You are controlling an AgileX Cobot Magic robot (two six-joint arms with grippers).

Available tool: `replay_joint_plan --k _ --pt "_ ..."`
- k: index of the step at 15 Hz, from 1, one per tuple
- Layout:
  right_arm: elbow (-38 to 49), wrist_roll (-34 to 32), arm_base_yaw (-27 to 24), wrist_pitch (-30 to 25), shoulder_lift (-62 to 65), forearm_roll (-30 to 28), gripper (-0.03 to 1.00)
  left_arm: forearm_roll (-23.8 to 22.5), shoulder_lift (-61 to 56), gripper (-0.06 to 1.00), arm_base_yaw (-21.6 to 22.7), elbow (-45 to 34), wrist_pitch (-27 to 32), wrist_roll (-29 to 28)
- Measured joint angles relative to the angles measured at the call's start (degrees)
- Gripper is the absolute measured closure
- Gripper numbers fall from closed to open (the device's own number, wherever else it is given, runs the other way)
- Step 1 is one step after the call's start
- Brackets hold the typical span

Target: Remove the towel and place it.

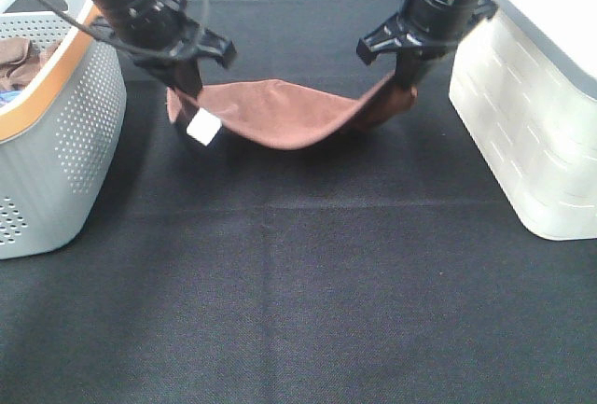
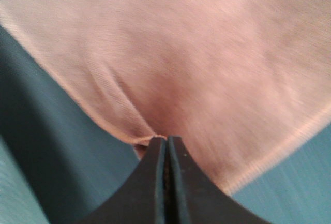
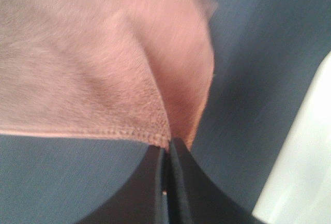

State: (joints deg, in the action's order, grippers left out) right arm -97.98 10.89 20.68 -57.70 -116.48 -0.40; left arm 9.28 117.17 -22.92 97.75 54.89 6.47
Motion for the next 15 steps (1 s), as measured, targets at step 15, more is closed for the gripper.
replay_joint_plan --k 15 --pt "21.7 -1.3 0.0 -12.0 6.0 11.7 0.97 -2.5 -9.7 0.94 -7.4 -18.4 14.4 -6.0"
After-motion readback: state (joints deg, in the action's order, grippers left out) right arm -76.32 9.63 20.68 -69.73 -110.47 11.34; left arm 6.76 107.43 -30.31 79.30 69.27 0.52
